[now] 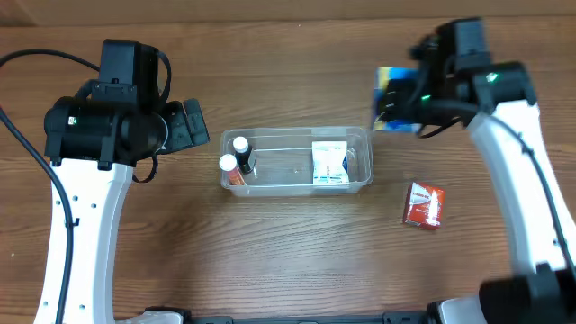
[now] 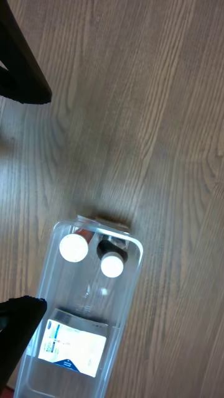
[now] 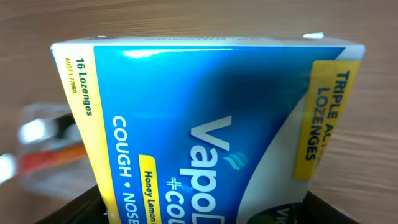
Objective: Pack container
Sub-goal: 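Place the VapoDrops box into the container's middle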
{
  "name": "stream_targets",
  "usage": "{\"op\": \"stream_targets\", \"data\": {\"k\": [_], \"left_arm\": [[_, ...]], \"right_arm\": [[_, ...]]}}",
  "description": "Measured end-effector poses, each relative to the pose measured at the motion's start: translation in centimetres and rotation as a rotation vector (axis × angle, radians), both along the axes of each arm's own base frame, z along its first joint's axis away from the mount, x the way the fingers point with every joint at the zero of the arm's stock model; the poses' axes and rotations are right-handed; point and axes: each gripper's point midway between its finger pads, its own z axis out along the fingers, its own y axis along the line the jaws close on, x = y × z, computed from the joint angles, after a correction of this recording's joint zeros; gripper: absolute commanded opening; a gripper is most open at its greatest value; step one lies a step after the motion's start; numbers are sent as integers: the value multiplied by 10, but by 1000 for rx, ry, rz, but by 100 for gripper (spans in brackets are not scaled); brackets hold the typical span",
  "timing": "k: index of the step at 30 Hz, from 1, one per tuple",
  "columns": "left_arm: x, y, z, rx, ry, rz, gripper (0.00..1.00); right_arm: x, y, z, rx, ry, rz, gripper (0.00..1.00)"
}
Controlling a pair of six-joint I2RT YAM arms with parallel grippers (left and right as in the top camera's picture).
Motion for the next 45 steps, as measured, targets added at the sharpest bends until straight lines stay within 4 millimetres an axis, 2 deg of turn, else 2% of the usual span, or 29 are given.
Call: {"op": "stream_targets", "data": {"k": [1,2,5,8,12,15,22,25,26,30,33,35,36,38,39,41,42,44,45], "left_arm": [[0,0,0,0,-1,0,100],[0,0,0,0,0,0,100],[0,0,0,0,1,0,100],[0,0,0,0,0,0,100],[0,0,0,0,0,0,100],[0,0,0,0,0,0,100],[0,0,0,0,0,0,100],[0,0,0,0,1,0,100],[0,0,0,0,2,0,100],[-1,0,0,1,5,0,100],[-2,0,-1,3,8,-4,100],[-3,0,-1,8,15,-15,100],[-4,0,-2,10,17,-18,100],[-4,1,-2,12,19,-21,100],[-4,1,-2,12,20,-21,100],[-5,1,-2,12,23,-21,100],[-5,1,-2,12,23,-21,100],[-5,1,-2,12,23,-21,100],[-5,1,-2,12,23,-22,100]], "right_arm": [[-7,28,7,14,-22,46,73],[-21,71,6,37,-18,134,73],[-39,133,-9,28,-7,223,73],[-53,178,-47,-5,66,266,73],[-47,183,-101,-66,179,200,73],[-44,181,-127,-100,233,167,73],[-42,178,-157,-155,281,138,73],[-41,176,-162,-171,283,133,86],[-40,175,-162,-177,279,128,98],[-37,168,-162,-203,268,109,100],[-35,159,-162,-219,277,90,100],[-30,146,-152,-227,263,57,100],[-25,136,-136,-217,233,28,100],[-17,106,-85,-173,149,-56,100],[-16,86,-60,-151,111,-105,100],[-19,11,6,-99,7,-285,100],[-27,-23,21,-100,2,-367,100],[-53,-89,27,-149,67,-522,100],[-60,-110,22,-169,104,-573,100]]}}
